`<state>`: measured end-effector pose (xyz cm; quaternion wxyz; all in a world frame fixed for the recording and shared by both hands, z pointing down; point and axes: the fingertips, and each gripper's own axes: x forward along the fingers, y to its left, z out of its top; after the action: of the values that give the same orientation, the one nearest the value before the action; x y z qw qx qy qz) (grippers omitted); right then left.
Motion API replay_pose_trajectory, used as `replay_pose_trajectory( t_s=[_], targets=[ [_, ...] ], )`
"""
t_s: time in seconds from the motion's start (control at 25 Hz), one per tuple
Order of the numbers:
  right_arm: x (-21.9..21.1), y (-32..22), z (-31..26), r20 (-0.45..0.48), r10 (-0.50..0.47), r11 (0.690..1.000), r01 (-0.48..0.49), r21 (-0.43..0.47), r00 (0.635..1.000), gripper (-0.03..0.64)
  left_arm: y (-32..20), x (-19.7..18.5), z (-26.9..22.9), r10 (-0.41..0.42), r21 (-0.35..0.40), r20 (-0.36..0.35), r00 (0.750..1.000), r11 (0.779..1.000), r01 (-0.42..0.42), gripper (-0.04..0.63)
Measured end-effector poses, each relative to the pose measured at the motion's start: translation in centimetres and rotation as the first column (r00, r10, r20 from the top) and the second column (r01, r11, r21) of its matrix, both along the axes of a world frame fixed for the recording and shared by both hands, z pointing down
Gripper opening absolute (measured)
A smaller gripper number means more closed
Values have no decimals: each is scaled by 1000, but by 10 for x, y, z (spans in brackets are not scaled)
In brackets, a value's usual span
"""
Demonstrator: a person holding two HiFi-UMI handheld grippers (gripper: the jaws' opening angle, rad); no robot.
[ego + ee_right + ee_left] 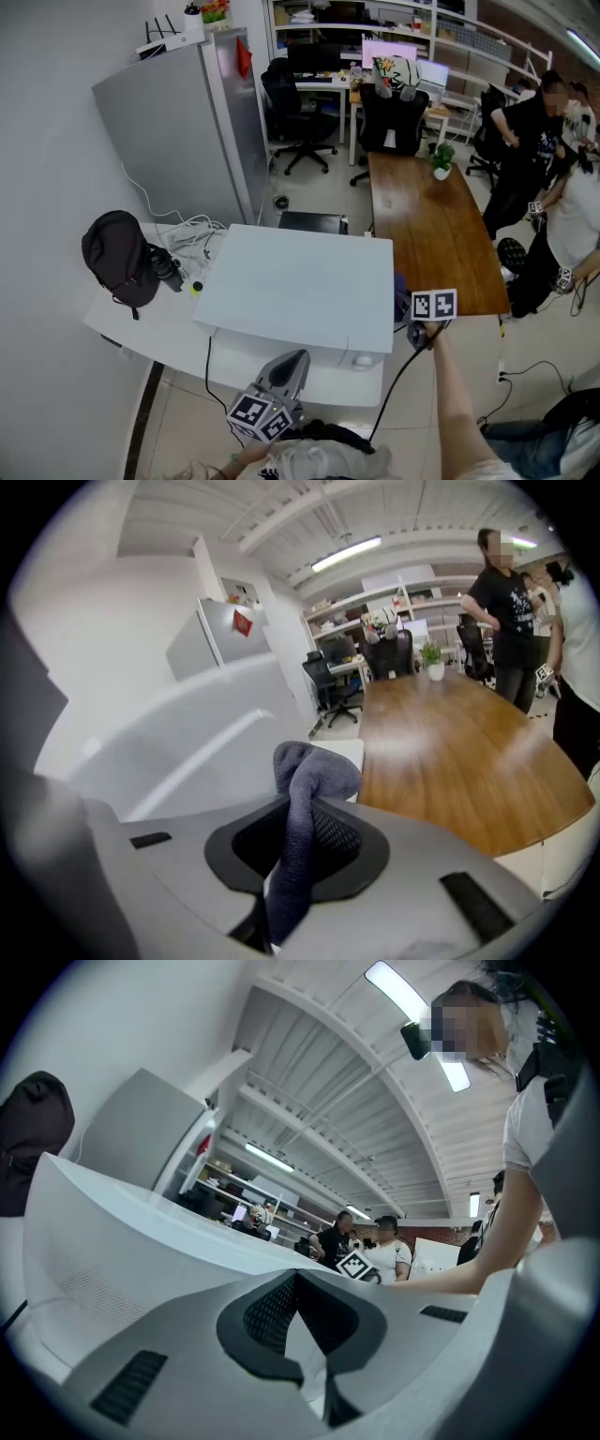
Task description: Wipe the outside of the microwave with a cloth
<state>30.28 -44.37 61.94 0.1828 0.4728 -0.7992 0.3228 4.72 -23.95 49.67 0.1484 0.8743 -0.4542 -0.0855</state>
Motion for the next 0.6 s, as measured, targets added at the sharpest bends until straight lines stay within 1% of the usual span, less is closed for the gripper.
replay_pose_trajectory(
  t_s=[0.12, 0.2, 0.24, 0.4, 0.6],
  targets=[
    [6, 27, -73, 50, 10, 994, -16, 111, 999, 72, -5, -1, 1, -1, -9, -2, 1000, 1000, 1, -14],
    [1, 49, -105, 57, 5, 989, -14, 150, 998, 71, -8, -1, 0, 0, -7, -9, 1000, 1000, 0, -14],
    [-3, 59, -112, 54, 1, 987, -10, 158, 999, 71, -10, -1, 0, 1, -5, -15, 1000, 1000, -2, -14],
    [-23, 83, -102, 68, -13, 990, 3, 144, 998, 71, -9, 8, -1, 29, 1, -16, 999, 1000, -29, -14],
    [-32, 81, -60, 41, 1, 995, -5, 97, 999, 71, -3, 20, 1, 66, 5, 1, 998, 998, -66, -14]
  ],
)
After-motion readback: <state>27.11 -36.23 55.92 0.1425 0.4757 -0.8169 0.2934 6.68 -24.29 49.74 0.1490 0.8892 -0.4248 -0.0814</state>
